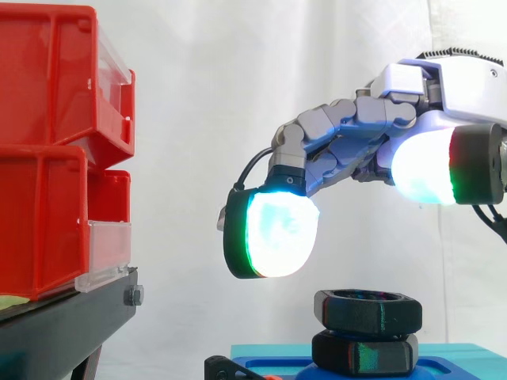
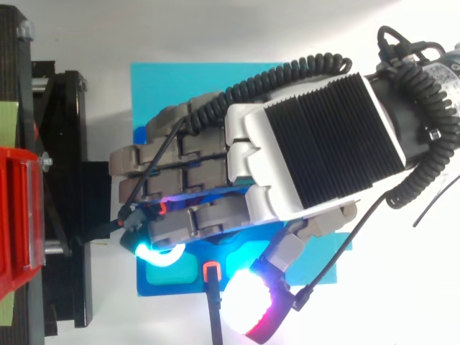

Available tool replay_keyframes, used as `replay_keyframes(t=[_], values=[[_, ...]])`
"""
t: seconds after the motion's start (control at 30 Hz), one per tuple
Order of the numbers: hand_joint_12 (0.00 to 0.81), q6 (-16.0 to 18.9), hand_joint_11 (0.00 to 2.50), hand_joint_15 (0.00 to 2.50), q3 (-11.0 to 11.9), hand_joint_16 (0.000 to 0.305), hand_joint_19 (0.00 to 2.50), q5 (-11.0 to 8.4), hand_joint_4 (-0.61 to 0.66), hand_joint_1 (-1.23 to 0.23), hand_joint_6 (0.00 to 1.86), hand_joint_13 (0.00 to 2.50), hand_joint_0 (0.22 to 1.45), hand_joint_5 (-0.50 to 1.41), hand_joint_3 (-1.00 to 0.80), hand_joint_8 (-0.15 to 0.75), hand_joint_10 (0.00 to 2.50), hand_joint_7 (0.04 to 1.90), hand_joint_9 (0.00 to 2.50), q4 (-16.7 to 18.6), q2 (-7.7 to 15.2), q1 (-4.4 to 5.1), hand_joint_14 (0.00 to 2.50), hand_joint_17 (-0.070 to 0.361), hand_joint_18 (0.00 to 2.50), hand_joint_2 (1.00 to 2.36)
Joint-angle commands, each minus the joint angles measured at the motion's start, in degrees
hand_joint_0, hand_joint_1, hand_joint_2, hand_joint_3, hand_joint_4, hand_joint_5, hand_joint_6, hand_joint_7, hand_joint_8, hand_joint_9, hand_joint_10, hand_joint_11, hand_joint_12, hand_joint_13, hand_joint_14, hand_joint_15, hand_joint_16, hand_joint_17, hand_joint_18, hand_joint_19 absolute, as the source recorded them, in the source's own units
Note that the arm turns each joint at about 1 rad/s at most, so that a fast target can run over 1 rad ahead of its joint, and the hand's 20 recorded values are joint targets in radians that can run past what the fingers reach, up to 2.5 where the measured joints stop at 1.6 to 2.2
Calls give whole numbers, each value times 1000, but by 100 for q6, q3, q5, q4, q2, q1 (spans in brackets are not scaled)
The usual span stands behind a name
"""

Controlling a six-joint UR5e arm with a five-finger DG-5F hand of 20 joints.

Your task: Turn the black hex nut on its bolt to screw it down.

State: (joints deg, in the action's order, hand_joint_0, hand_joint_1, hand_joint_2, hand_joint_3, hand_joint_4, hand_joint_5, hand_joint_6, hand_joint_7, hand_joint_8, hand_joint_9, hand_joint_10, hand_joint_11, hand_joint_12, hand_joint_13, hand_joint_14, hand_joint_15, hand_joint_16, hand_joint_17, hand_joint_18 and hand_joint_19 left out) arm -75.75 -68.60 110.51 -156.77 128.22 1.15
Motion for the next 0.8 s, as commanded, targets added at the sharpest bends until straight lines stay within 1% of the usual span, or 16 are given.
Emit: replay_keyframes(t=[0.0, 0.07, 0.13, 0.2, 0.33, 0.37, 0.4, 0.47, 0.6, 0.63, 0.67, 0.77], values=[[355, -1, 0, 1, -4, 55, 610, -21, 253, -297, 503, 505, 480, -50, -500, 275, 0, 858, 648, -29, 1, 26, 0, 124, 447, 1000], [356, -1, 0, 5, -13, 55, 611, -21, 252, -297, 504, 504, 480, -49, -500, 276, 0, 866, 644, -73, 19, 35, 1, 124, 446, 1000], [355, 8, 0, 5, -48, 55, 613, -12, 259, -297, 504, 504, 480, -47, -500, 277, 0, 875, 642, -47, 89, 35, 1, 124, 447, 1000], [354, 16, 0, 9, -66, 55, 610, -12, 256, -296, 504, 504, 480, -41, -500, 276, 0, 907, 644, -11, 212, 35, 1, 124, 447, 1000], [355, 16, 0, 8, -66, 55, 613, -3, 244, -298, 505, 503, 481, -29, -500, 278, 0, 989, 645, 50, 230, 8, 0, 123, 451, 1000], [355, 25, 0, 7, -66, 55, 613, -12, 227, -299, 505, 505, 482, -23, -500, 280, 0, 1041, 645, 59, 230, 8, 0, 123, 447, 1000], [355, 34, 0, 9, -66, 54, 604, -12, 176, -298, 505, 503, 482, -11, -500, 282, 0, 1124, 669, 50, 230, 8, 0, 123, 447, 1000], [355, 34, 4, 11, -66, 54, 606, -12, 130, -302, 504, 506, 483, -5, -500, 293, 0, 1240, 754, 68, 230, 8, 0, 122, 444, 1000], [353, 16, 30, 27, -66, 54, 604, -12, 142, -305, 500, 514, 484, 3, -500, 296, 0, 1384, 764, 85, 230, -1, 1, 121, 456, 1000], [352, 16, 36, 24, -66, 54, 604, -12, 140, -305, 503, 515, 484, 3, -500, 298, 0, 1400, 764, 94, 230, -1, 0, 121, 456, 1000], [353, 16, 36, 21, -74, 54, 612, -12, 145, -306, 543, 516, 484, -5, -500, 299, 0, 1323, 767, 94, 230, -1, 0, 121, 458, 1000], [352, 16, 36, 27, -66, 53, 612, 6, 151, -309, 565, 520, 484, -11, -500, 300, 0, 1284, 769, 94, 230, -36, 0, 120, 451, 1000]])
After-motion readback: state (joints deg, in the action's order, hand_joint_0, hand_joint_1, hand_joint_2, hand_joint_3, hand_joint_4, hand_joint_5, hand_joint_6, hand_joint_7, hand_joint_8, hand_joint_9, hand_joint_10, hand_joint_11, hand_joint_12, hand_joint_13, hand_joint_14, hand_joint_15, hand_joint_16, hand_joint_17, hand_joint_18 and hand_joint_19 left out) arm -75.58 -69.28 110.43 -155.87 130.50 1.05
